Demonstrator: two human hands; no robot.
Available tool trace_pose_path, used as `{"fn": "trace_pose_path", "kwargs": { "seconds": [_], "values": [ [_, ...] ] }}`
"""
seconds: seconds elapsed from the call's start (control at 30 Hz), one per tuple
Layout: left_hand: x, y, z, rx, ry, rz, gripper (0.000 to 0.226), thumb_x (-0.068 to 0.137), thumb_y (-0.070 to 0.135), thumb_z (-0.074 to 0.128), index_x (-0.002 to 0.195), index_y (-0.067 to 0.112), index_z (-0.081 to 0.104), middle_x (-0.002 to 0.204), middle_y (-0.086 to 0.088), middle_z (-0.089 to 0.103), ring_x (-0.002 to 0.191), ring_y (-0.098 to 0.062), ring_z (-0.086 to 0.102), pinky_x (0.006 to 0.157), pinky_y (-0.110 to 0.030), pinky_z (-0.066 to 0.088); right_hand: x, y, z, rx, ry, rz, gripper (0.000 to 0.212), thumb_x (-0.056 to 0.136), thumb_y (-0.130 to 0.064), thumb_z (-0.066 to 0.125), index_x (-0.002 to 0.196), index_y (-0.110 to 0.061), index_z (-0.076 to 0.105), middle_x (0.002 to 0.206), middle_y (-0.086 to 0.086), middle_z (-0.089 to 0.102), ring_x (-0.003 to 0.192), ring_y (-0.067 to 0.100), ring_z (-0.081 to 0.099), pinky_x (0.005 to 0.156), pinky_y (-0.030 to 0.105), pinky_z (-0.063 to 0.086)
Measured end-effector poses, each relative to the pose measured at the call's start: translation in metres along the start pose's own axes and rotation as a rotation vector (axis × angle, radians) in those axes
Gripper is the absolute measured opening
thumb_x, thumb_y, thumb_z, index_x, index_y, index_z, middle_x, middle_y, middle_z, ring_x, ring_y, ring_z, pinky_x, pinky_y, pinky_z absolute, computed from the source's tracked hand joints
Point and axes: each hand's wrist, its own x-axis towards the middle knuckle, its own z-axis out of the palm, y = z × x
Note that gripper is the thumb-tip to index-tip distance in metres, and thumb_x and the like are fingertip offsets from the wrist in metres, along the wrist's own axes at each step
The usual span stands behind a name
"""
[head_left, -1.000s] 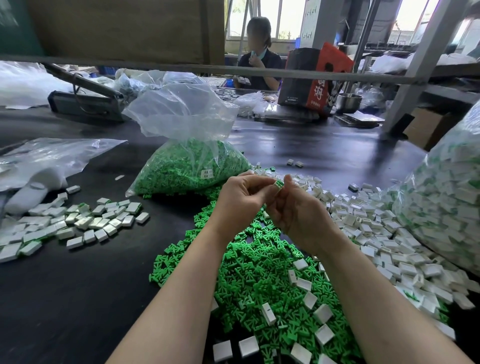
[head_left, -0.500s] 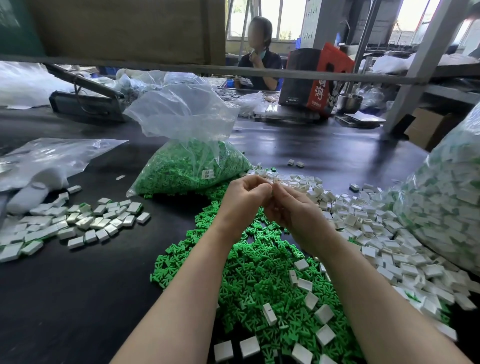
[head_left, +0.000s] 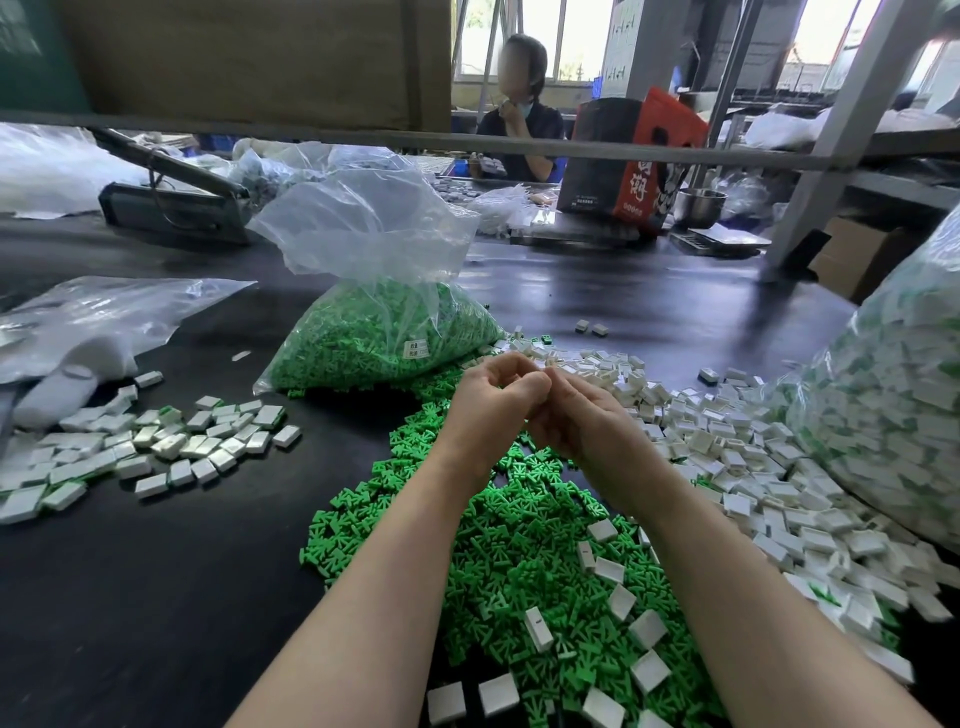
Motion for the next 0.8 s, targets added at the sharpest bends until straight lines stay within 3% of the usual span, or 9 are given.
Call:
{"fn": "trace_pose_path", "kwargs": {
  "seconds": [0.1, 0.23, 0.37, 0.57, 0.8],
  "values": [
    [0.001, -0.002, 0.002, -0.008, 0.02, -0.009, 0.017, 0.088, -0.003, 0.051, 0.074, 0.004, 0.056, 0.055, -0.005, 0.05, 0.052, -0.021, 0.05, 0.051, -0.028, 0.046, 0.0, 0.002, -0.002, 0.048, -0.006, 0.01, 0.044, 0.095, -0.043, 0.054, 0.108, -0.002, 0.062, 0.066, -0.01, 0.057, 0.057, 0.005, 0.049, 0.052, 0.015, 0.04],
    [0.001, -0.004, 0.004, -0.014, 0.02, -0.016, 0.008, 0.078, 0.011, 0.056, 0.071, 0.008, 0.057, 0.06, -0.007, 0.049, 0.06, -0.024, 0.048, 0.059, -0.036, 0.044, 0.0, 0.003, -0.003, 0.094, -0.013, 0.015, 0.03, 0.097, -0.035, 0.054, 0.103, -0.009, 0.067, 0.065, -0.011, 0.057, 0.056, 0.003, 0.049, 0.053, 0.013, 0.042],
    [0.001, -0.006, 0.005, -0.003, 0.03, -0.03, 0.013, 0.071, 0.02, 0.056, 0.072, 0.007, 0.056, 0.065, -0.012, 0.049, 0.063, -0.027, 0.047, 0.062, -0.041, 0.042, 0.0, 0.003, -0.002, 0.076, -0.004, 0.02, 0.028, 0.096, -0.035, 0.054, 0.097, -0.01, 0.065, 0.063, -0.012, 0.056, 0.053, 0.002, 0.047, 0.05, 0.012, 0.039],
    [0.001, -0.009, 0.004, 0.02, 0.027, -0.035, 0.012, 0.07, 0.022, 0.056, 0.071, 0.01, 0.055, 0.067, -0.011, 0.051, 0.063, -0.023, 0.049, 0.059, -0.032, 0.044, -0.001, 0.002, -0.003, 0.019, -0.005, 0.037, 0.04, 0.096, -0.037, 0.053, 0.104, 0.002, 0.061, 0.064, -0.012, 0.055, 0.056, 0.004, 0.045, 0.053, 0.016, 0.038],
    [0.001, -0.012, 0.003, 0.014, 0.012, -0.031, 0.009, 0.073, 0.018, 0.056, 0.071, 0.01, 0.056, 0.062, -0.01, 0.053, 0.058, -0.021, 0.052, 0.053, -0.026, 0.045, -0.003, 0.0, -0.003, -0.012, -0.014, 0.05, 0.035, 0.102, -0.03, 0.048, 0.104, 0.004, 0.059, 0.062, -0.014, 0.055, 0.054, 0.002, 0.045, 0.052, 0.013, 0.038]
  ]
}}
